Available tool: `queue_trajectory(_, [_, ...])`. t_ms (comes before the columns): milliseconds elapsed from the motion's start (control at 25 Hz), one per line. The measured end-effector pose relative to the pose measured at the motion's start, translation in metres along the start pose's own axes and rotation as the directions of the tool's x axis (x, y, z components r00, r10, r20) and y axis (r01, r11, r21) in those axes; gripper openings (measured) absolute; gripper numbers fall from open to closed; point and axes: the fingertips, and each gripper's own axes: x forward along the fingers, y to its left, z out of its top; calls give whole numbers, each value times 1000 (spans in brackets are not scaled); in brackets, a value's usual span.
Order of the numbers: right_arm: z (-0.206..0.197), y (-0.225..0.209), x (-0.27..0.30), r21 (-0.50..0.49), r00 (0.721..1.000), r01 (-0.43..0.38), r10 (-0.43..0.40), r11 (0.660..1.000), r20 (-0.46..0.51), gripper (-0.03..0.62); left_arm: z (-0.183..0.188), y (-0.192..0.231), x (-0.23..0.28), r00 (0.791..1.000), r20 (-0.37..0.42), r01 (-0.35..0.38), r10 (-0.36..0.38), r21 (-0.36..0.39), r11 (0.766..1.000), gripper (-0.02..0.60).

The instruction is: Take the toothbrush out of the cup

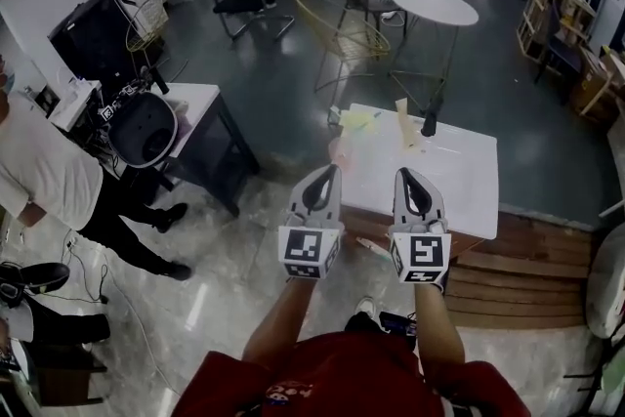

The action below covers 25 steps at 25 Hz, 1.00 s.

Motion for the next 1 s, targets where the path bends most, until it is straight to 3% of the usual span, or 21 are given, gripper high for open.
queue_trajectory(440, [-21,-76,70,25,1000,-7,7,1000,11,28,0,-1,96,999,24,-43,42,36,998,29])
queue_trajectory(680, [-28,-80,92,42,1000,-20,20,999,4,28,-4,14,111,997,16,-77,76,58,995,29])
queue_trajectory(1000, [-32,-66,116,21,1000,3,-3,1000,-17,28,-11,42,121,998,33,-61,60,48,997,29])
